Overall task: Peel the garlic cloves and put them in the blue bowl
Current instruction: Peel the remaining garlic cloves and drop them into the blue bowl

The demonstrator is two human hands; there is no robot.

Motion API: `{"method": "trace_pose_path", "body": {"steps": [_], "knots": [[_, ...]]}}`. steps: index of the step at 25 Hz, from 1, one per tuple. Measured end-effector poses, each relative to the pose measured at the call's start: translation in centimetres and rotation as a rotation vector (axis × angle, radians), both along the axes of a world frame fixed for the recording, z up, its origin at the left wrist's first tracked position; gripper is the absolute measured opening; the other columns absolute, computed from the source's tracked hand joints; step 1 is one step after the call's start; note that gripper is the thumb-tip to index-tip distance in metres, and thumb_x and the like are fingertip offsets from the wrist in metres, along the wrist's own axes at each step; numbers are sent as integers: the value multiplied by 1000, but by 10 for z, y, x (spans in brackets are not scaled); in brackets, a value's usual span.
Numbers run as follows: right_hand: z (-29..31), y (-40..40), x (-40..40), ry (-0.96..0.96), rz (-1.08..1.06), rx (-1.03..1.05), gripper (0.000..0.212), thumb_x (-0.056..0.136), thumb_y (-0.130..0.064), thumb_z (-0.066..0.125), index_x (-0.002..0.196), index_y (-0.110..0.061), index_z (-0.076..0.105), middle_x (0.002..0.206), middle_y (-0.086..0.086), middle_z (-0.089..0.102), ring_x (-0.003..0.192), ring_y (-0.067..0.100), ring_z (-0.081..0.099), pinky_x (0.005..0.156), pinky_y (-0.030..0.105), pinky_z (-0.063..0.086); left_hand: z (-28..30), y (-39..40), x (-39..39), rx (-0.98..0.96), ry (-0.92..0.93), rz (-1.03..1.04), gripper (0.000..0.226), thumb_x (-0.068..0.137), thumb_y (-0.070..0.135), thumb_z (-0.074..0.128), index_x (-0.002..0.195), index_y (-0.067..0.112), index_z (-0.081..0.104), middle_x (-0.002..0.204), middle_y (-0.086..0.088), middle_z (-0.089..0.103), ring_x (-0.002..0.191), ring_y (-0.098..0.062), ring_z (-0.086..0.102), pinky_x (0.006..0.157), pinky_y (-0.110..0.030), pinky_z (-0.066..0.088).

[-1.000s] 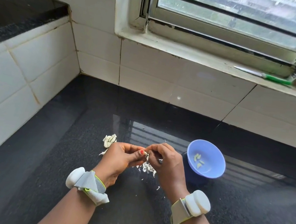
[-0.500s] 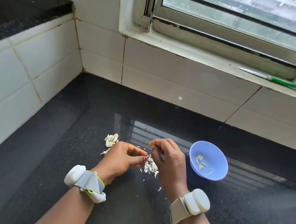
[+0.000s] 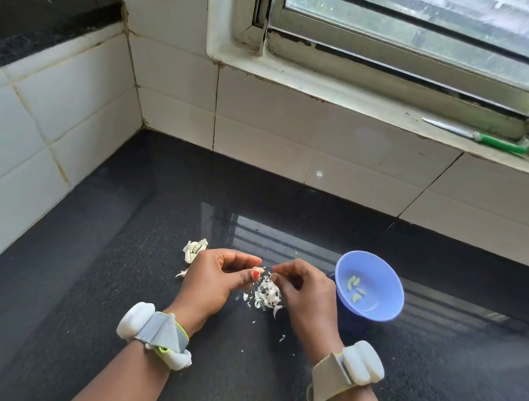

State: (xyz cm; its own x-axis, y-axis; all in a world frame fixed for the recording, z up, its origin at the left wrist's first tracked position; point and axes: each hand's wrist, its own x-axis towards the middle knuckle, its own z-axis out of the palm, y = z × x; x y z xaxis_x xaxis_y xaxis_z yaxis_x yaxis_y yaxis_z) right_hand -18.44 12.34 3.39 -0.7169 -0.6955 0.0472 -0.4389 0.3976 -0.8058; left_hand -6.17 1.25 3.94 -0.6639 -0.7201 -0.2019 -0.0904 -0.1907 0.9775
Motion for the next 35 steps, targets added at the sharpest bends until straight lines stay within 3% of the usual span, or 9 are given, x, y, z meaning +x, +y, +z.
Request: {"method": "trace_pose_path", "body": {"steps": [3,7,13,16,20,22,27,31,35], "knots": [[5,-1,8,-350,88,-143,21,84,-13,75,97,-29,73,87,-3,76,86,9,71,82,28,57,-2,2,-2,17,3,-2,15,75,5,75,89,7,73,80,-7,74,74,-14,69,68,-26,58],[6,-2,12,-423,38,-211,21,79,-10,79,95,-22,74,87,1,77,86,17,73,80,32,59,-3,2,-4,-91,-51,-20,12,75,11,77,86,9,73,77,-7,74,70,-14,68,68,-28,58],[13,-1,14,-771,13,-388,37,78,3,74,110,-7,59,86,9,72,85,23,69,79,35,58,-1,3,-8,-147,-14,-14,9,72,8,78,78,11,73,77,-3,74,71,-9,67,72,-25,55],[14,0,12,-645,-18,-357,39,78,-3,78,110,-13,58,89,9,73,87,23,71,80,35,58,0,6,-9,-235,-41,20,11,72,15,80,82,13,75,78,2,74,74,-5,68,72,-20,54],[17,-4,9,-535,-56,-313,41,75,-4,80,104,-20,55,84,10,75,81,23,73,75,36,59,0,4,-6,-729,-35,9,8,77,18,76,84,20,75,80,7,70,77,-3,64,71,-17,50],[20,-3,7,-546,-50,-307,43,75,-1,79,103,-21,54,80,10,74,76,21,72,72,34,58,0,0,-5,-852,-20,-48,11,79,13,74,88,20,75,83,8,69,78,-3,62,71,-21,50],[25,-2,0,-666,-21,-293,49,76,4,76,112,-14,48,75,11,72,72,24,71,69,34,59,-2,-6,-4,-936,-14,-166,19,84,13,70,99,23,73,88,8,66,81,-7,62,71,-24,51],[25,1,0,-772,-11,-327,50,78,6,73,114,-13,44,79,11,74,77,23,71,69,30,58,-4,-6,-7,-917,18,-127,9,79,12,74,86,16,74,82,7,68,77,-6,63,67,-28,52],[22,0,2,-808,-10,-350,49,80,7,72,114,-12,42,85,13,74,81,24,72,71,31,57,-8,-1,-10,-798,-35,-49,15,80,3,69,80,17,69,79,8,64,76,-4,60,68,-15,48]]}}
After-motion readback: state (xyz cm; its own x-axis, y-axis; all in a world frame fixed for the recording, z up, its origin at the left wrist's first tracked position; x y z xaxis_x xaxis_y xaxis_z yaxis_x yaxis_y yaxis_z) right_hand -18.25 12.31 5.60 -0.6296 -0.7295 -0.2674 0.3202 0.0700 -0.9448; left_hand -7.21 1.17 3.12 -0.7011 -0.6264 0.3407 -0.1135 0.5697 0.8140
